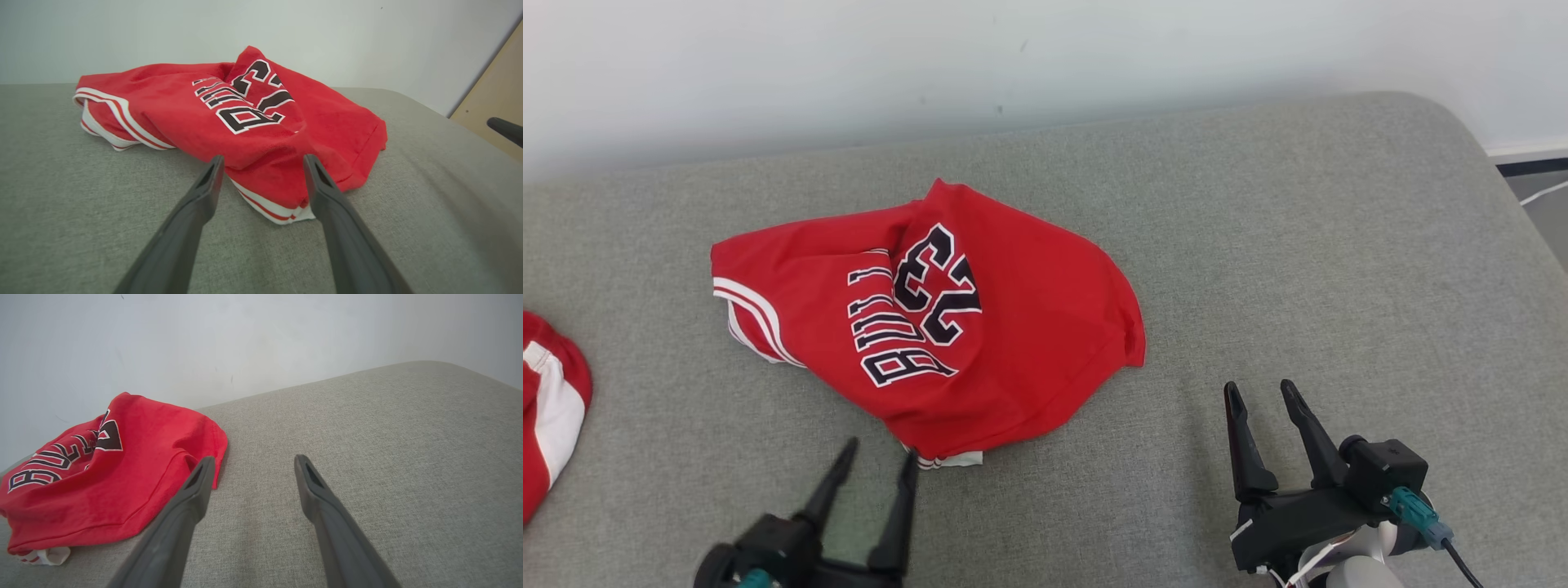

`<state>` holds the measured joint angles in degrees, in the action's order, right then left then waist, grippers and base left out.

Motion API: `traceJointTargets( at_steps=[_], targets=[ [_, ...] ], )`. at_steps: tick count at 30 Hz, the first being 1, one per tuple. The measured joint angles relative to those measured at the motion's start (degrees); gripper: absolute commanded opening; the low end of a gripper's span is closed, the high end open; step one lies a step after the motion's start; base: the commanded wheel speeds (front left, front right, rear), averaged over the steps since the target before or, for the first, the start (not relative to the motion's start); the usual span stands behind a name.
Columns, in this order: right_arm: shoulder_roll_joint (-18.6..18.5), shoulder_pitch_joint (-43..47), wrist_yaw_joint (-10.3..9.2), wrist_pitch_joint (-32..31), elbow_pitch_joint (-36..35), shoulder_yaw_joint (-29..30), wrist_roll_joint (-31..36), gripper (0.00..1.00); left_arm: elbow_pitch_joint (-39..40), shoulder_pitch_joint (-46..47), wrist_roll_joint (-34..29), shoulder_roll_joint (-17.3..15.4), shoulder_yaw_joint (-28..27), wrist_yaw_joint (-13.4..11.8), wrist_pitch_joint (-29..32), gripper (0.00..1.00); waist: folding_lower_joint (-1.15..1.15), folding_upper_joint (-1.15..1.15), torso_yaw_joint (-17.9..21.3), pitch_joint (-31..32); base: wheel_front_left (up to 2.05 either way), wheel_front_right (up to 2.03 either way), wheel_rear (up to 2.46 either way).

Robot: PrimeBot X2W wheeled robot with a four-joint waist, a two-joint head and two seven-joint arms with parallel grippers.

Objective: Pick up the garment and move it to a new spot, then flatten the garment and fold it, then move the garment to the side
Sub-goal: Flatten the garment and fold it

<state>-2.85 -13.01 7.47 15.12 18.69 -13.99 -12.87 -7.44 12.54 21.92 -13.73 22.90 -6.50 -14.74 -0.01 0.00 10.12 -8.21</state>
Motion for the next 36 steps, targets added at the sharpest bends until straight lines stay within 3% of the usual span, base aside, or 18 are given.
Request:
traceJointTargets(
  at_steps=[10, 24, 25, 26, 27, 36],
  targets=[
    [0.0, -0.5, 0.00, 0.0, 0.2, -0.7, -0.3, 1.00, -4.1, -0.3, -1.5, 1.0, 3.5, 0.8, 0.6, 1.00, 0.00, 0.00, 1.2, -1.0, 0.00, 0.00, 0.00],
    [0.0, -1.3, 0.00, 0.0, 0.6, -0.7, -0.4, 1.00, -16.4, 5.3, -2.9, 1.9, 2.5, 0.6, 0.0, 1.00, 0.01, 0.00, 5.1, -1.7, 0.00, 0.00, 0.00],
    [0.0, -1.4, 0.01, 0.0, 0.6, -0.7, -0.4, 1.00, -17.1, 5.6, -2.8, 2.1, 2.1, 0.8, -0.1, 0.49, 0.01, 0.00, 5.2, -1.7, 0.00, 0.00, 0.00],
    [0.0, -1.4, 0.00, 0.0, 0.7, -0.7, -0.4, 1.00, -17.8, 5.9, -2.7, 2.3, 1.8, 0.9, -0.2, 0.49, 0.01, 0.00, 5.2, -1.6, 0.00, 0.00, 0.00],
    [0.0, -1.4, 0.01, 0.0, 0.7, -0.7, -0.4, 1.00, -18.1, 6.3, -2.9, 2.4, 1.8, 1.2, -0.2, 0.00, 0.01, 0.00, 5.2, -1.5, 0.00, 0.00, 0.00],
    [0.0, -0.3, 0.00, 0.0, 0.6, 0.5, -0.1, 1.00, -11.6, 5.0, -5.5, 1.1, -1.1, 0.7, -0.3, 0.00, 0.01, 0.00, 2.7, -0.5, 0.00, 0.00, 0.00]
  ],
)
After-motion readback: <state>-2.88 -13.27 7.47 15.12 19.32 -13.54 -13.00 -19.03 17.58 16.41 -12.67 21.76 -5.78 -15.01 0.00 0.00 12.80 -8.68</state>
